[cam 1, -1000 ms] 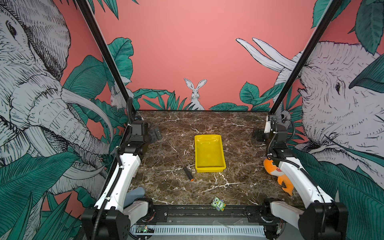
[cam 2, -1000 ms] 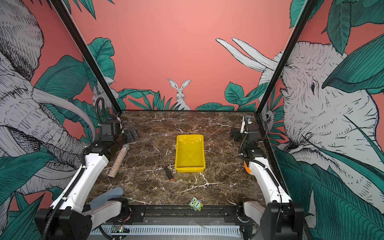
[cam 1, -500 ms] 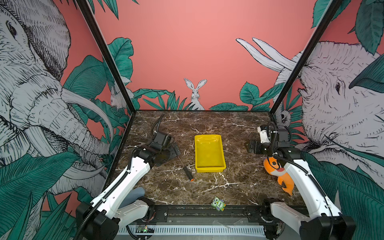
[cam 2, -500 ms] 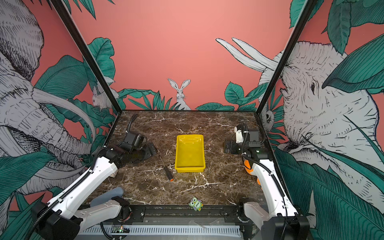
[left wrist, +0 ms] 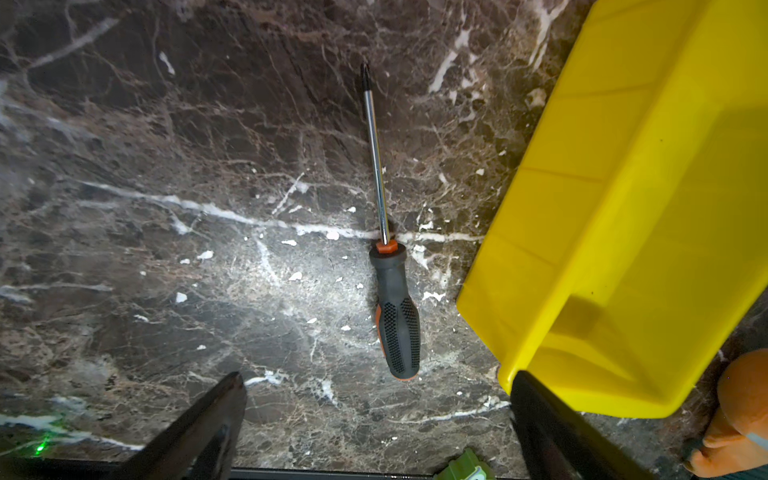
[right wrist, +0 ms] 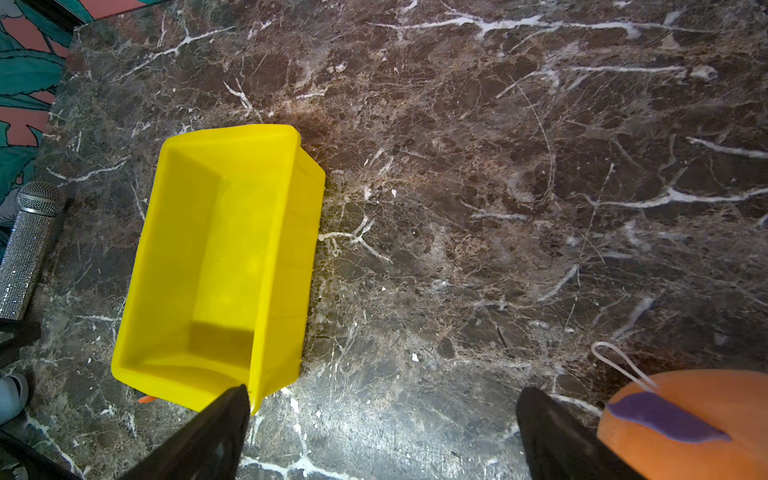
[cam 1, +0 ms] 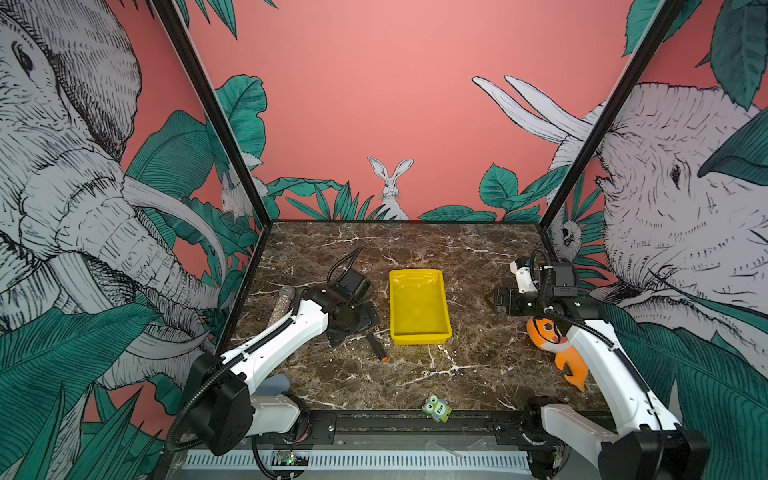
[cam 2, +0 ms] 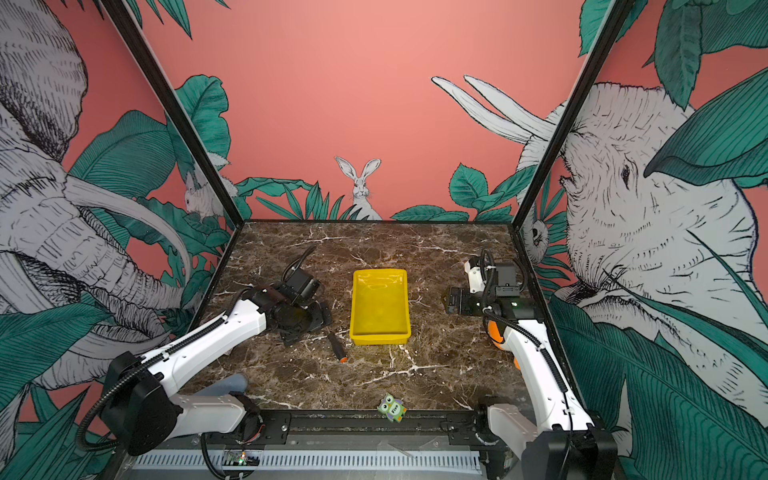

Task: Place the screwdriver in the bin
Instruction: 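Reach the left gripper down to the screwdriver handle while the right arm lifts slightly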

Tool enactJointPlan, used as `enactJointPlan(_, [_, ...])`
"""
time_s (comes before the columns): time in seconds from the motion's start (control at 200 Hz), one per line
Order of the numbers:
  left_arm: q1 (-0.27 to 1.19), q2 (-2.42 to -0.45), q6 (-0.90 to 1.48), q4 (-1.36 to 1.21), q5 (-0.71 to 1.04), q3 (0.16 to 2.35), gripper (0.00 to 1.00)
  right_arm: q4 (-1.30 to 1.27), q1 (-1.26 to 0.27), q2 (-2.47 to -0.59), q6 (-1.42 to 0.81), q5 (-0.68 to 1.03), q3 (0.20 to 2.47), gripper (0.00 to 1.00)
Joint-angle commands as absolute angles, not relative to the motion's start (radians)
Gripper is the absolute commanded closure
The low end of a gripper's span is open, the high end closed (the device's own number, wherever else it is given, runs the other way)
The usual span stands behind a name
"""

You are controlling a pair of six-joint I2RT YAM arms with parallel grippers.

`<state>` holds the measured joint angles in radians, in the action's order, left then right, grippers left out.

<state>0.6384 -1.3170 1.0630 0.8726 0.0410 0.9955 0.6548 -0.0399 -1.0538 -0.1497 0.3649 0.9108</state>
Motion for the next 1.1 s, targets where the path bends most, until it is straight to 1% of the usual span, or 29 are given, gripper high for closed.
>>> enactJointPlan(0.0, [0.663,-1.335,1.131,0.888,0.060,1.018,0.00,0.654,-0.033,-1.046,-0.128,0.393,0.888,0.01])
enactJointPlan(0.295, [0.695,-1.415,1.203,0.873,0.085,1.014,0.01,0.631,-0.023,-1.029,-0.136,0.417,0.859,0.00])
enactJointPlan(0.45, [0.695,-1.468,1.246,0.848,0.086,1.003,0.06,0.624,-0.017,-1.016,-0.141,0.426,0.853,0.00])
enactJointPlan(0.55, [0.695,-1.497,1.264,0.842,0.069,0.996,0.07,0.624,-0.014,-1.003,-0.143,0.429,0.847,0.00])
enactJointPlan(0.585, [0.725,-1.503,1.271,0.835,0.065,0.991,0.07,0.624,-0.013,-0.999,-0.144,0.430,0.845,0.00])
enactJointPlan(0.806, [0.732,-1.535,1.299,0.792,0.059,0.968,0.09,0.620,-0.009,-0.976,-0.148,0.430,0.838,0.00])
enactJointPlan(1.096, [0.742,-1.565,1.320,0.768,0.019,0.937,0.18,0.615,-0.001,-0.982,-0.153,0.446,0.836,0.00])
